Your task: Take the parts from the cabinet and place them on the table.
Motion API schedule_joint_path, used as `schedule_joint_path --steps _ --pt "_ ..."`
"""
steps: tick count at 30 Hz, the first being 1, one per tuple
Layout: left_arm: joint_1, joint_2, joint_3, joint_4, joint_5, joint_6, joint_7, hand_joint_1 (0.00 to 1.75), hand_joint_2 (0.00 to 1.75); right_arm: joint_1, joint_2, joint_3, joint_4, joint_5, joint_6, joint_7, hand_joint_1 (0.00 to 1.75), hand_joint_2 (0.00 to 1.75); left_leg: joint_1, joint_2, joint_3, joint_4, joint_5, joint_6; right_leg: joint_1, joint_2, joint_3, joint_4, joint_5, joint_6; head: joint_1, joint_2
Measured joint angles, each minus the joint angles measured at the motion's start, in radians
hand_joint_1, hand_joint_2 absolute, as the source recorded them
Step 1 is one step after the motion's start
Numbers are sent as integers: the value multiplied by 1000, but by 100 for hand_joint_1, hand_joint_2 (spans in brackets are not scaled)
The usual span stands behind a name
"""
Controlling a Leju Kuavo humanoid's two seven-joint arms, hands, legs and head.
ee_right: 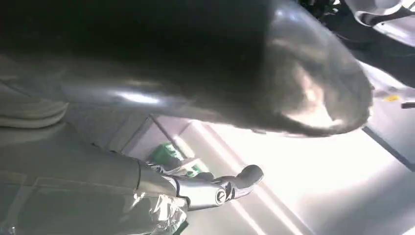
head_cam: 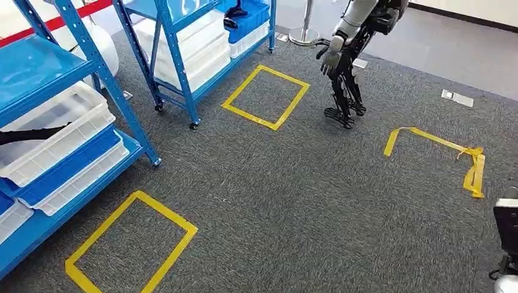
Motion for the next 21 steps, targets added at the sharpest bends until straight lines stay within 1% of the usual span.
schedule_joint_path --steps 1,2,3,4,5,6,7,8,9,10,11,12,13,14,15,16,17,18,19,20,21 --pt "2 1 0 0 -3 1 0 0 0 4 5 0 0 0 -1 0 0 0 -2 -1 3 0 -19 -10 -6 -9 -4 -62 130 36 4 0" --pt "2 2 0 0 -3 2 -1 0 0 8 9 -1 -1 2 -3 1 0 0 -4 -3 27 9 -43 -15 -4 -25 0 -88 201 27 3 0" --pt "0 1 0 0 -3 3 -3 0 0 9 11 2 -2 6 -5 6 0 0 -8 -2 23 5 -55 -24 7 -20 14 -76 207 -9 4 0" --pt "-1 1 0 0 -3 4 -3 0 0 12 14 1 -2 6 -5 6 0 0 -8 0 34 4 -55 -27 0 -18 12 -74 205 -33 0 0" --pt "-1 1 0 0 -4 4 -5 0 0 9 14 1 -5 6 -6 6 0 0 -8 2 22 21 -39 -28 0 -17 15 -74 200 -44 0 0" --pt "-2 2 0 0 -5 3 -6 0 0 8 17 1 -9 6 -6 6 0 0 -5 3 1 64 -21 -30 -8 -14 23 -79 194 -53 -1 0" --pt "-3 0 -1 0 -5 2 -8 0 0 9 19 2 -12 8 -6 7 0 0 -2 6 -32 128 -8 -35 -8 -14 35 -83 187 -64 0 0" --pt "-3 0 -2 0 -4 1 -8 0 0 8 21 2 -13 16 -6 8 0 0 -2 9 -73 193 -24 -42 -7 -14 45 -87 179 -75 0 0" --pt "-3 -1 -2 0 -5 0 -8 0 0 9 21 2 -15 24 -6 10 0 0 -1 10 -116 249 -64 -49 -6 -14 53 -89 172 -84 0 0" --pt "-2 -1 -2 0 -4 0 -8 0 0 9 23 2 -18 27 -6 13 0 0 1 10 -153 288 -111 -56 -6 -14 60 -89 164 -88 0 0" --pt "-2 -2 -2 0 -4 0 -8 0 0 9 24 2 -19 30 -6 14 0 0 2 10 -186 308 -150 -57 -6 -13 67 -89 157 -90 -1 0" --pt "-2 -3 -2 0 -5 -2 -8 0 0 9 25 2 -19 35 -6 16 0 0 4 11 -205 302 -151 -57 -5 -10 75 -89 150 -89 0 0" --pt "-1 -3 -2 0 -5 -2 -8 0 0 9 27 2 -19 41 -6 17 0 0 6 11 -208 271 -115 -55 -5 -13 84 -89 142 -88 0 0" --pt "-1 -3 -2 0 -5 -2 -8 0 0 9 27 3 -20 47 -6 17 0 0 7 16 -194 206 -48 -51 -5 -18 94 -89 136 -88 0 0" --pt "-1 -2 -2 0 -5 -2 -8 0 0 9 27 3 -21 57 -6 17 0 0 6 29 -171 123 25 -47 -5 -19 105 -89 129 -84 -1 0" --pt "-1 -2 -2 0 -4 -2 -8 0 0 9 28 3 -21 64 -6 18 0 0 4 65 -153 56 78 -40 -4 -22 108 -90 124 -80 0 0" --pt "-4 -2 -3 0 -4 -2 -8 0 0 9 31 5 -21 74 -6 19 0 0 -3 85 -164 56 43 -36 1 -25 117 -89 121 -73 1 0" --pt "-5 -4 -3 0 -4 -2 -8 0 0 9 32 5 -23 79 -6 19 0 0 -4 82 -164 55 37 -34 5 -30 116 -91 119 -69 -2 0" --pt "-4 -4 -3 0 -4 -2 -8 0 0 9 34 7 -24 80 -6 21 0 0 -9 70 -164 54 60 -29 5 -37 119 -93 115 -62 1 0" --pt "-4 -4 -3 0 -4 -2 -8 0 0 8 35 10 -26 82 -6 21 0 0 -12 58 -162 54 64 -23 4 -47 128 -98 113 -55 -1 0" --pt "-4 -4 -3 0 -4 -1 -8 0 0 8 35 12 -27 83 -6 21 0 0 -10 48 -151 39 73 -14 8 -53 137 -102 109 -47 0 0"
